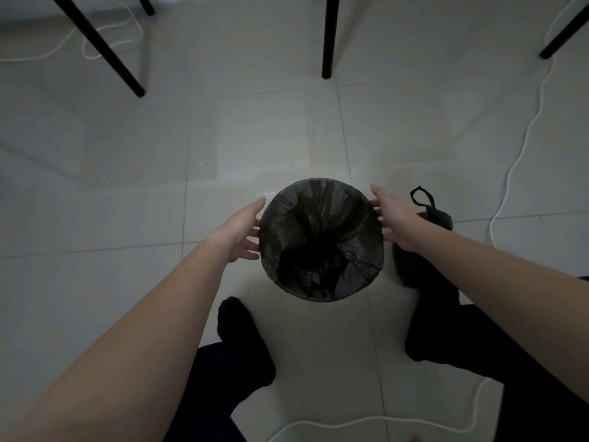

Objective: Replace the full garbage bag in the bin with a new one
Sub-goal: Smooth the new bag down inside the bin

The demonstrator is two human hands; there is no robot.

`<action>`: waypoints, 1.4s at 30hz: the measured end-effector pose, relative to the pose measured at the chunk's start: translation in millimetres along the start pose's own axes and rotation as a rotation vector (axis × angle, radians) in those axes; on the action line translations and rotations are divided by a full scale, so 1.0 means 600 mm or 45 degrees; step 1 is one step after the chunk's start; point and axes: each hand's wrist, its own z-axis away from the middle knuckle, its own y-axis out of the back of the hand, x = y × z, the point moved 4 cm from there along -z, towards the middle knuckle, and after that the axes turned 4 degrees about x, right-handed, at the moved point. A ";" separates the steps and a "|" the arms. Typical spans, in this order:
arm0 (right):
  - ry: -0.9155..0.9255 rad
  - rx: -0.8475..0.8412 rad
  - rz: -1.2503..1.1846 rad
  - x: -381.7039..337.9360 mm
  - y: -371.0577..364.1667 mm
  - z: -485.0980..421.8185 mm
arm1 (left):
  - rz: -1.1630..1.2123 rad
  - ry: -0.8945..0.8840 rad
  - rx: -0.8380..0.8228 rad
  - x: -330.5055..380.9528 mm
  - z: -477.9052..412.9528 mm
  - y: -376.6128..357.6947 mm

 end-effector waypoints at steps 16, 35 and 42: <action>-0.014 0.158 -0.025 -0.019 0.007 -0.013 | -0.090 -0.104 0.283 0.031 0.017 -0.009; 0.147 0.227 0.139 -0.022 0.008 -0.013 | -0.303 0.077 0.244 0.012 0.024 0.007; -0.154 0.047 0.298 0.023 -0.007 0.022 | -0.060 -0.047 0.103 -0.001 0.030 -0.021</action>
